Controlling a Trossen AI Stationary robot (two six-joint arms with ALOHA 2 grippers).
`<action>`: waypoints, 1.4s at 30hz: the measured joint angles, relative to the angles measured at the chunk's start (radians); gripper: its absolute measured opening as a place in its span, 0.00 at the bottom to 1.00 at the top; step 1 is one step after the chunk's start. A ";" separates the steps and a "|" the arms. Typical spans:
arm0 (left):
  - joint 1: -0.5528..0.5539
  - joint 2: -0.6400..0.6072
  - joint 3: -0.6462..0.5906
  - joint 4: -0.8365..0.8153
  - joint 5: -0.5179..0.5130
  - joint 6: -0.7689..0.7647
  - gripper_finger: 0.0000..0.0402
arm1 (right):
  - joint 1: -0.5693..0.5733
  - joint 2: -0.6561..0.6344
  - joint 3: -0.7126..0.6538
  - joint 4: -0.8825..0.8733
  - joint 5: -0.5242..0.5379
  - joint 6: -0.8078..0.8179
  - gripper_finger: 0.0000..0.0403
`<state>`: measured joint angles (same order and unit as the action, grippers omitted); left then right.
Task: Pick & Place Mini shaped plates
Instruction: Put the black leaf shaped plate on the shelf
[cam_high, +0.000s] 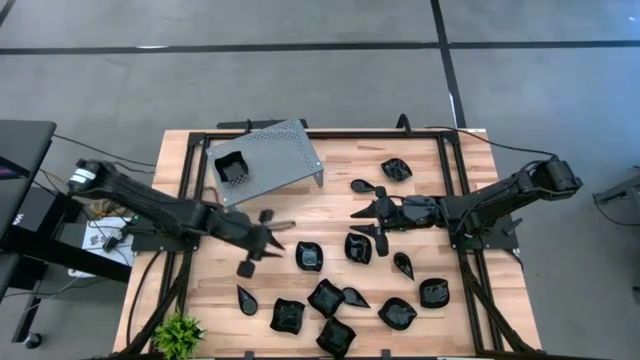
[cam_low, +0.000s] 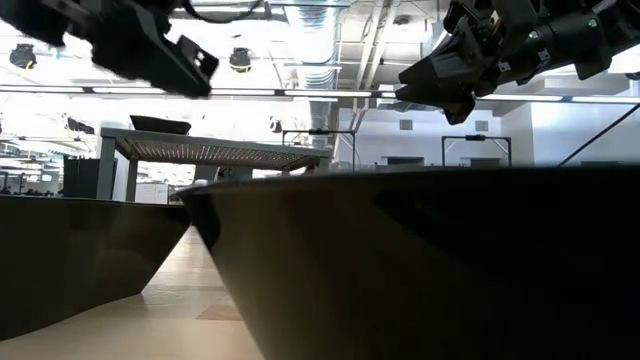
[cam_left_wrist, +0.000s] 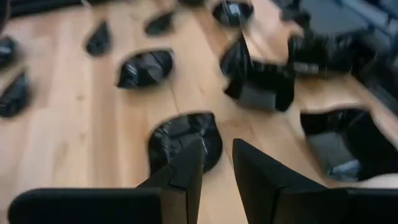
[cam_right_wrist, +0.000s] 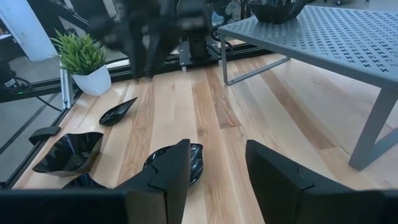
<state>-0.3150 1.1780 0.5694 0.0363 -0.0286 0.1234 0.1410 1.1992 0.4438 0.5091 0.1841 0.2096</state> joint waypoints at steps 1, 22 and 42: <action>-0.003 0.040 0.000 0.035 0.000 0.001 0.23 | 0.000 0.000 0.000 0.000 0.000 0.000 0.37; -0.029 0.536 0.000 0.421 -0.001 0.183 0.41 | -0.051 0.000 0.000 0.000 -0.001 -0.007 0.40; -0.023 0.461 0.005 0.433 -0.005 0.180 0.02 | -0.052 0.000 0.000 0.001 -0.003 -0.007 0.39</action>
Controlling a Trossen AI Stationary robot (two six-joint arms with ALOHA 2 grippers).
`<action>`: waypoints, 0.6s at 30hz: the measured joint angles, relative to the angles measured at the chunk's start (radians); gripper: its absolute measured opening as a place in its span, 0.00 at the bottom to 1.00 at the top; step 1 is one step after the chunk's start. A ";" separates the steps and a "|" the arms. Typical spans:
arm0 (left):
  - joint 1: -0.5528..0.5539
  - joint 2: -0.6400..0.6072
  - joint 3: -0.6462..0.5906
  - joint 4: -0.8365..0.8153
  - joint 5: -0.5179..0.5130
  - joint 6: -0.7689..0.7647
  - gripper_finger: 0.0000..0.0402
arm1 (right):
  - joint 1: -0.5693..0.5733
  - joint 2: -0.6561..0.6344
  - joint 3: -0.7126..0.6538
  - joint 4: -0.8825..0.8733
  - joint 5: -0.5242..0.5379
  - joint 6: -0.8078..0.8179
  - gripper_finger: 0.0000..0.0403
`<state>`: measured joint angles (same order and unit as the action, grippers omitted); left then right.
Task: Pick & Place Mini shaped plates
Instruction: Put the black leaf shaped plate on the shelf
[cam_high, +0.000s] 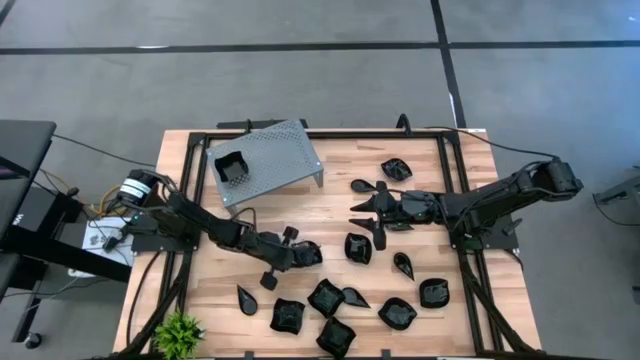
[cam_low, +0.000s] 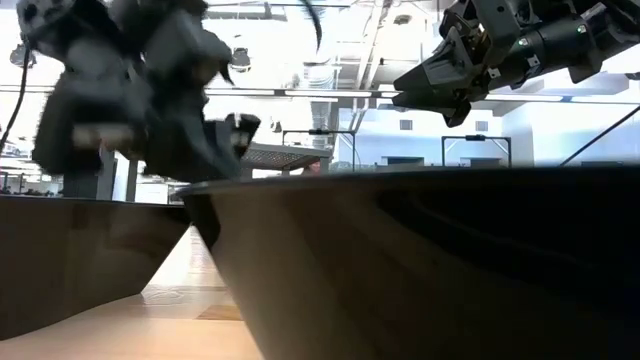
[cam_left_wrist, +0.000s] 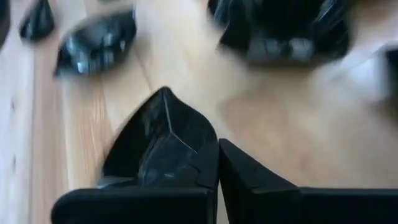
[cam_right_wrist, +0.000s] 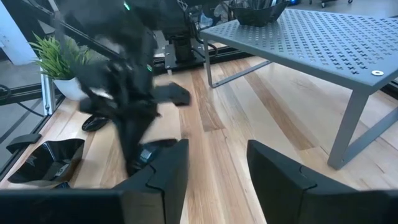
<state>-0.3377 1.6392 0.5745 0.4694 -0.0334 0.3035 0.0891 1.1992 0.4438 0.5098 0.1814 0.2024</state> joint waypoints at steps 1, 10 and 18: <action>-0.011 -0.030 0.001 0.001 -0.001 0.000 0.02 | 0.000 0.000 0.000 0.000 0.000 0.000 0.39; -0.024 -0.422 0.002 -0.186 -0.229 0.140 0.02 | 0.000 0.000 0.000 -0.001 0.000 0.000 0.38; 0.120 -0.644 0.002 -0.318 -0.274 0.303 0.02 | 0.000 0.000 0.000 -0.001 0.000 0.000 0.38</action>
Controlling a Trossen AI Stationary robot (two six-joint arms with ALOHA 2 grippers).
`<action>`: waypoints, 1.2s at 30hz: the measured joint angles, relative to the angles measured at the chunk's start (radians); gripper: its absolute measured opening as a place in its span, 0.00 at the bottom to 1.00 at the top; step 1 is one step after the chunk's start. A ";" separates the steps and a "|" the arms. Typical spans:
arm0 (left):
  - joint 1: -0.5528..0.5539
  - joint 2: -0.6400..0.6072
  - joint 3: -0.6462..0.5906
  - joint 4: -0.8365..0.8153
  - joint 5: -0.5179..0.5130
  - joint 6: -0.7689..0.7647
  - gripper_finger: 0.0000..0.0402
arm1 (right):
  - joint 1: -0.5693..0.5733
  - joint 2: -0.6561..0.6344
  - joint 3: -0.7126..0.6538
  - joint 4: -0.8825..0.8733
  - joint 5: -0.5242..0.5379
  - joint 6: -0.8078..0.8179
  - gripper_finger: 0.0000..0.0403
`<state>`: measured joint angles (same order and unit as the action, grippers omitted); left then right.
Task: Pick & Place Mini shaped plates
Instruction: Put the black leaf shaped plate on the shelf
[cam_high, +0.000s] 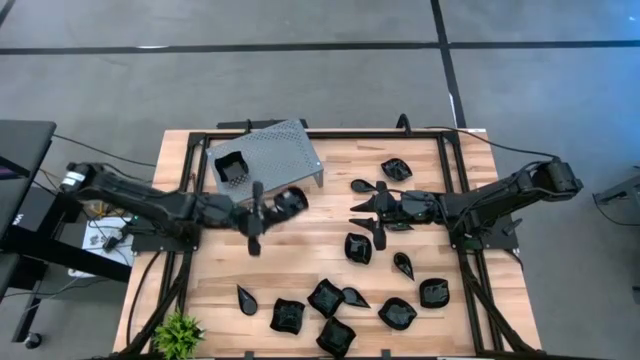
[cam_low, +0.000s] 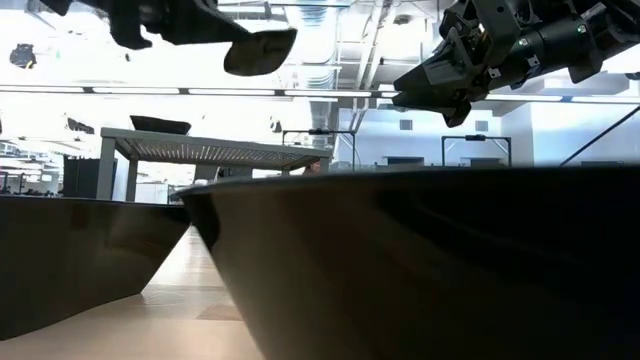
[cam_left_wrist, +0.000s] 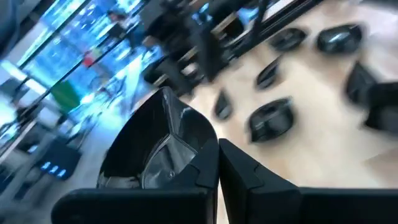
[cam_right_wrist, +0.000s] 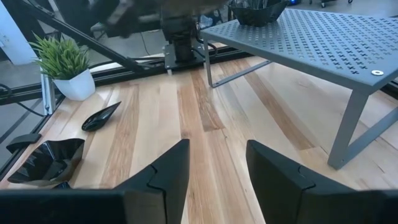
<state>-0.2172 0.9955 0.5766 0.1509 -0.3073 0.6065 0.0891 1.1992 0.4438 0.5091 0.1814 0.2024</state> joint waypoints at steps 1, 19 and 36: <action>0.033 -0.011 0.000 -0.026 0.000 0.001 0.02 | 0.000 0.000 0.000 0.000 0.000 0.000 0.38; 0.384 -0.015 0.000 -0.170 -0.089 -0.273 0.02 | 0.000 0.000 0.000 0.000 0.000 -0.002 0.39; 0.410 0.060 0.000 -0.177 -0.114 -0.439 0.03 | 0.002 0.000 0.000 0.000 0.000 0.000 0.37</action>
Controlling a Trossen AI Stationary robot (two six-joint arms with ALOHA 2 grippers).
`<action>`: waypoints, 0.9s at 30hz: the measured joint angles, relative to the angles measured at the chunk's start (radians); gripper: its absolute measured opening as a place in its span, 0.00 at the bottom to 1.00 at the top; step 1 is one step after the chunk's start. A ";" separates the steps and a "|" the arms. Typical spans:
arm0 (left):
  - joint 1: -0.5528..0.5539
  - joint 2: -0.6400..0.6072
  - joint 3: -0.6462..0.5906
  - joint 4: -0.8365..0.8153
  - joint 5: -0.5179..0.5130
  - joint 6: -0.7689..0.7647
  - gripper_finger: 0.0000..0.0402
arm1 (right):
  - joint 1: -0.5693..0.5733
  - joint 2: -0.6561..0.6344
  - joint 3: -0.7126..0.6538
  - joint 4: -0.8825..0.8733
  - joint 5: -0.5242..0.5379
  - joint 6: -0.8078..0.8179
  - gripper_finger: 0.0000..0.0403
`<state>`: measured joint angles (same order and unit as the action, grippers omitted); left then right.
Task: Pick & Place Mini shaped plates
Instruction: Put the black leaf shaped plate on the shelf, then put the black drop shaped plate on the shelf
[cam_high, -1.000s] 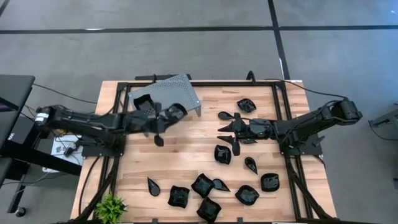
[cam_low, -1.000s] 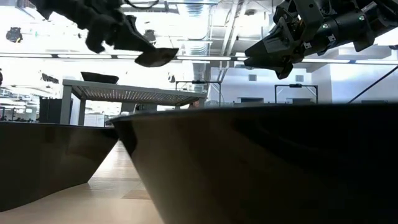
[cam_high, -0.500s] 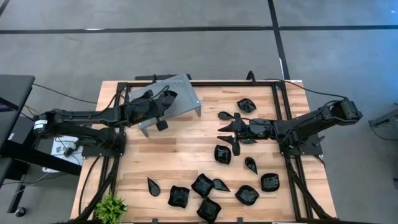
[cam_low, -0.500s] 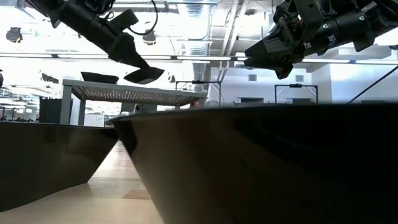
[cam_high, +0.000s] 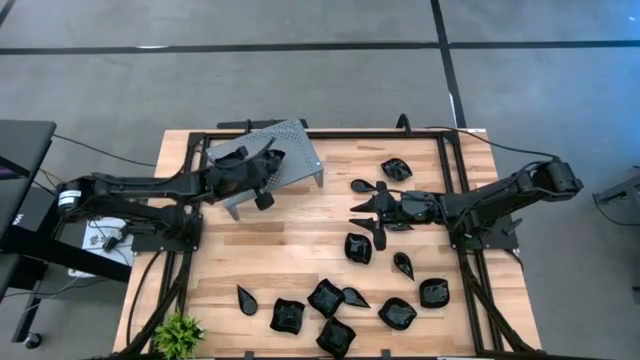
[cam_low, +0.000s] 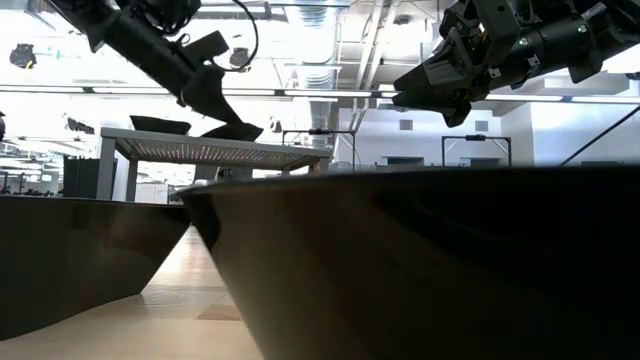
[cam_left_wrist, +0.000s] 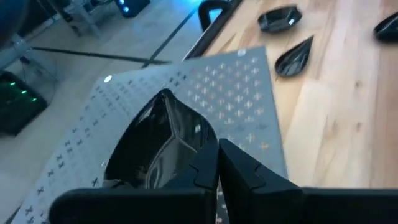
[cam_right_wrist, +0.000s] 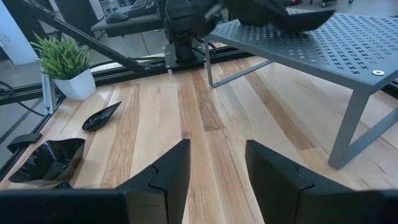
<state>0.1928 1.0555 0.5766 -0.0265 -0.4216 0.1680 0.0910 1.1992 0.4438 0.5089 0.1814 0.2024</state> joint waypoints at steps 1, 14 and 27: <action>0.000 0.010 0.000 -0.001 -0.022 0.009 0.03 | 0.000 0.000 0.000 0.000 0.000 0.000 0.37; -0.001 0.017 0.000 0.007 -0.125 0.064 0.12 | 0.000 0.000 0.000 0.000 0.000 0.000 0.40; -0.344 -0.040 0.000 0.095 -0.045 0.034 0.21 | 0.000 0.000 0.000 -0.003 0.000 0.000 0.40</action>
<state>-0.1512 1.0153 0.5762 0.0688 -0.4665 0.2022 0.0910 1.1988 0.4438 0.5056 0.1814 0.2021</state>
